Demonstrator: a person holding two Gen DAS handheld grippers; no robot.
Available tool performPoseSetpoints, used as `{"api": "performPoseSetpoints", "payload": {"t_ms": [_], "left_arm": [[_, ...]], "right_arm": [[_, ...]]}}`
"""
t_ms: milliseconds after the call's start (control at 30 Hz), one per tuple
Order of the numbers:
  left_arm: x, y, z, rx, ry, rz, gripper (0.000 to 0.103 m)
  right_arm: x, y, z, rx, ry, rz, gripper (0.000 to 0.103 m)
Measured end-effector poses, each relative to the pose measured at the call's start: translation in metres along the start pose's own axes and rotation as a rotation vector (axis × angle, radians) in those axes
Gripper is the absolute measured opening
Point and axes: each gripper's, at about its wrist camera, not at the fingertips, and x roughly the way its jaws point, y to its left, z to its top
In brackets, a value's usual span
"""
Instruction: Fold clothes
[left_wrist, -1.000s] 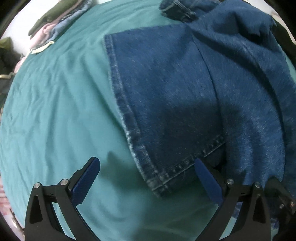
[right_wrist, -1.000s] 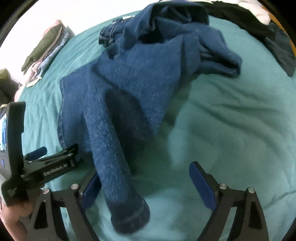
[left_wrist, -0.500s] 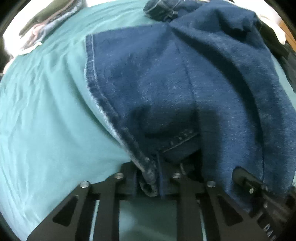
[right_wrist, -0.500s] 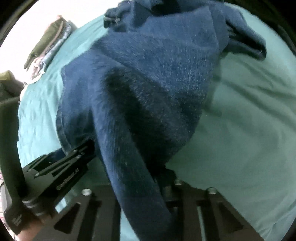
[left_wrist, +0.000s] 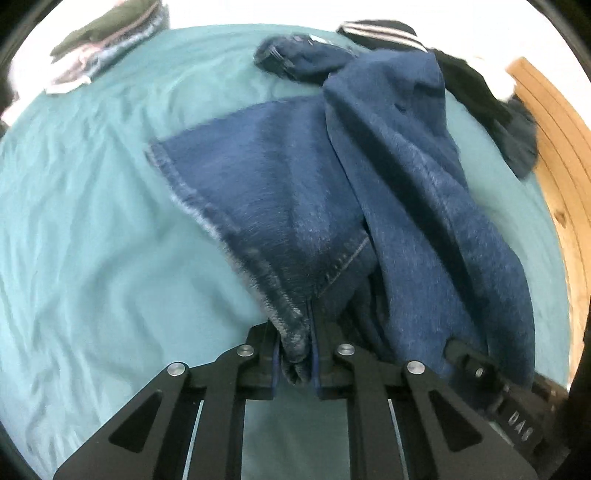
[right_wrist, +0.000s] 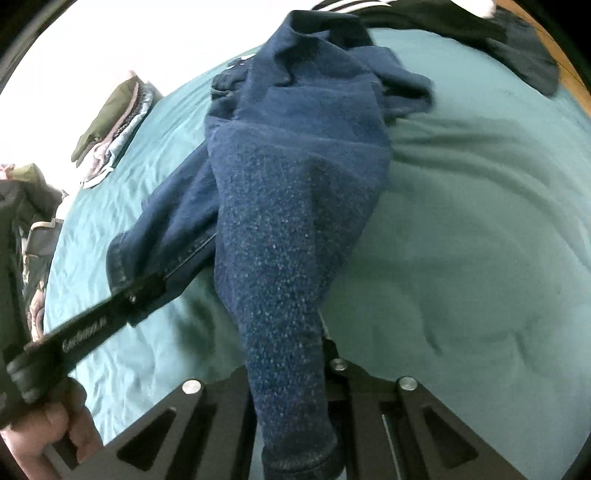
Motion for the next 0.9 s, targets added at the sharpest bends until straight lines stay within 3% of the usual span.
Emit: {"api": "performPoseSetpoints", "payload": {"t_ms": [300, 567, 667, 733, 767, 800, 833, 867, 900], "left_arm": [[-0.055, 0.011, -0.139, -0.073, 0.213, -0.014, 0.012], [-0.079, 0.016, -0.249, -0.073, 0.375, 0.039, 0.013], [-0.085, 0.019, -0.254, -0.059, 0.383, 0.057, 0.013], [-0.098, 0.017, -0.244, -0.054, 0.396, 0.073, 0.018], [-0.104, 0.01, -0.237, -0.044, 0.411, 0.089, 0.027], [-0.108, 0.008, -0.224, -0.04, 0.416, 0.1, 0.046], [-0.106, 0.015, -0.203, -0.043, 0.405, 0.106, 0.053], [-0.105, 0.021, -0.182, -0.047, 0.395, 0.111, 0.059], [-0.109, 0.026, -0.162, -0.042, 0.372, 0.13, 0.062]], "right_arm": [[-0.057, -0.044, -0.116, 0.047, 0.207, -0.041, 0.002], [-0.086, -0.099, -0.187, 0.137, 0.357, -0.161, 0.002], [-0.074, -0.109, -0.199, 0.127, 0.396, -0.184, 0.002], [-0.06, -0.109, -0.2, 0.106, 0.449, -0.172, 0.003], [-0.056, -0.109, -0.197, 0.108, 0.471, -0.173, 0.003], [-0.052, -0.11, -0.194, 0.113, 0.494, -0.173, 0.004], [-0.051, -0.111, -0.187, 0.13, 0.517, -0.167, 0.005], [-0.054, -0.112, -0.179, 0.133, 0.512, -0.182, 0.013], [-0.059, -0.111, -0.171, 0.13, 0.496, -0.199, 0.031]]}}
